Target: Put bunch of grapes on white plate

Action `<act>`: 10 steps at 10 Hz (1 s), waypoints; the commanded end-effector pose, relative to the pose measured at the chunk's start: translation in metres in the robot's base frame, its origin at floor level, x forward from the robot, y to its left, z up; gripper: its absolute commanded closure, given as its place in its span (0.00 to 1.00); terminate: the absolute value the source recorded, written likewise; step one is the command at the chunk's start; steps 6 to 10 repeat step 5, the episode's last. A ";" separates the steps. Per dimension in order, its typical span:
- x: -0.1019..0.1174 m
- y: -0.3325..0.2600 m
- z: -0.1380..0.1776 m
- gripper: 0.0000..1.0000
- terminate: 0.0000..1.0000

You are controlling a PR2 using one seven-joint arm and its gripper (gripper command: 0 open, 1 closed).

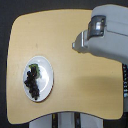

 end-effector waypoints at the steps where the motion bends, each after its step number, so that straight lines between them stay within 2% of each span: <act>1: 0.060 -0.066 0.010 0.00 0.00; 4: 0.065 -0.083 0.005 0.00 0.00; 5: 0.062 -0.087 0.001 0.00 1.00; 10: 0.062 -0.087 0.001 0.00 1.00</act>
